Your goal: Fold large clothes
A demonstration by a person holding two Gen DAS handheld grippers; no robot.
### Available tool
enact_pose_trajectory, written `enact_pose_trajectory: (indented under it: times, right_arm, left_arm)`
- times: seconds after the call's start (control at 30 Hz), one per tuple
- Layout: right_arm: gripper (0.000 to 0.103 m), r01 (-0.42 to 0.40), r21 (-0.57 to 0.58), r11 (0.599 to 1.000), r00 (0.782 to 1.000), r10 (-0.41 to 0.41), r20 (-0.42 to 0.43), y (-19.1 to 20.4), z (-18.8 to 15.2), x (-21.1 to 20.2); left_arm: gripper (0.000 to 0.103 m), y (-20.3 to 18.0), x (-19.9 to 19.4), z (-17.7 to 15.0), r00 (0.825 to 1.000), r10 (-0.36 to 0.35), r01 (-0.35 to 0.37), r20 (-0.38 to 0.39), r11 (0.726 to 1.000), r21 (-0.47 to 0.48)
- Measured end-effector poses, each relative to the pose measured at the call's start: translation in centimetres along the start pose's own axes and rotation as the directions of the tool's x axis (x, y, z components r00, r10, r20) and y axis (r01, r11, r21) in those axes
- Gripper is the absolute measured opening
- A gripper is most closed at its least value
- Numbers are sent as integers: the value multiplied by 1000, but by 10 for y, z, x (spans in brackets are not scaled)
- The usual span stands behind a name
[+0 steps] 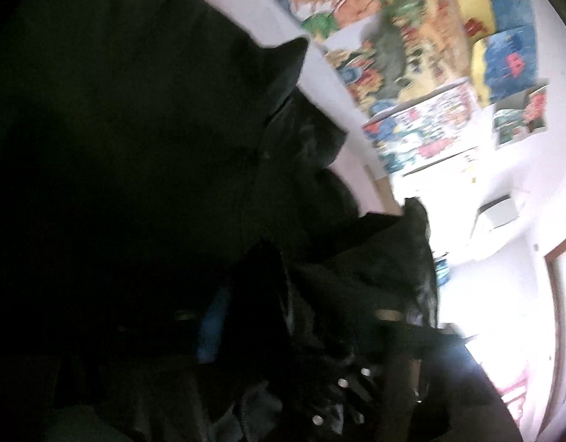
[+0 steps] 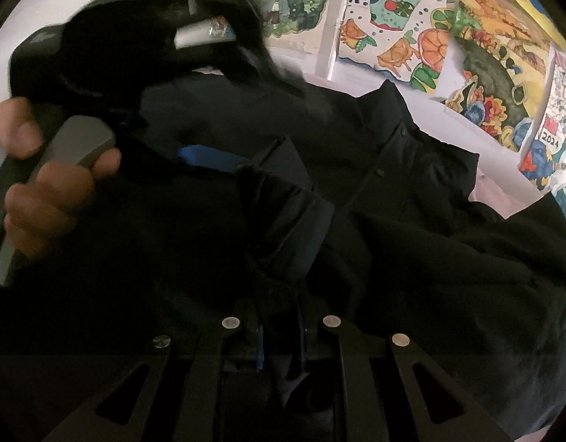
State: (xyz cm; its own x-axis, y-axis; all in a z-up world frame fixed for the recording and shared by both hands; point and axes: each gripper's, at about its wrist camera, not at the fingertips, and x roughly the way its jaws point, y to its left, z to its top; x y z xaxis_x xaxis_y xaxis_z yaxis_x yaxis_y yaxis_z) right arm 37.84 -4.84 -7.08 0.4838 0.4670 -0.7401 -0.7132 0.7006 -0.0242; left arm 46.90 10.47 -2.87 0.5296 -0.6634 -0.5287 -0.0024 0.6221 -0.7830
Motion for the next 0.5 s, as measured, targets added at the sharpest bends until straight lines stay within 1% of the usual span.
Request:
enact_pose_trajectory:
  times: [0.03, 0.07, 0.17, 0.23, 0.33, 0.37, 0.4, 0.43, 0.47, 0.5]
  right_arm:
    - [13, 5, -7, 1000, 1000, -5, 1, 1, 0, 0]
    - [13, 9, -12, 1000, 1000, -9, 3, 2, 0, 0]
    - [15, 10, -2, 1000, 1000, -10, 12, 1, -1, -2]
    - [15, 12, 8, 1000, 999, -12, 31, -1, -1, -7]
    - [18, -11, 12, 1000, 997, 10, 71, -2, 1, -20]
    - [20, -24, 12, 1000, 996, 23, 85, -3, 2, -25]
    - [23, -40, 13, 999, 994, 39, 105, -5, 3, -32]
    - [26, -49, 12, 999, 991, 47, 128, -7, 5, -41]
    - [37, -47, 12, 999, 987, 44, 152, -10, 6, -49]
    - [50, -43, 16, 999, 983, 40, 181, -14, 7, -58]
  left_arm:
    - [23, 0, 3, -1, 1000, 11, -11, 3, 1000, -4]
    - [15, 0, 4, -1, 1000, 13, -13, 10, 1000, -5]
    - [4, 0, 4, 0, 1000, 13, -12, 23, 1000, -18]
    - [3, -5, -1, 0, 998, 22, -22, 53, 1000, 10]
    - [2, -20, -12, 2, 991, 62, -74, 118, 992, 99]
    - [2, -25, -18, 5, 986, 74, -94, 148, 987, 132]
    - [2, -30, -22, 7, 981, 88, -115, 171, 981, 156]
    - [2, -35, -30, 10, 971, 113, -153, 209, 970, 188]
    - [2, -40, -36, 12, 960, 134, -188, 245, 958, 215]
    - [2, -42, -41, 13, 950, 151, -219, 274, 947, 237]
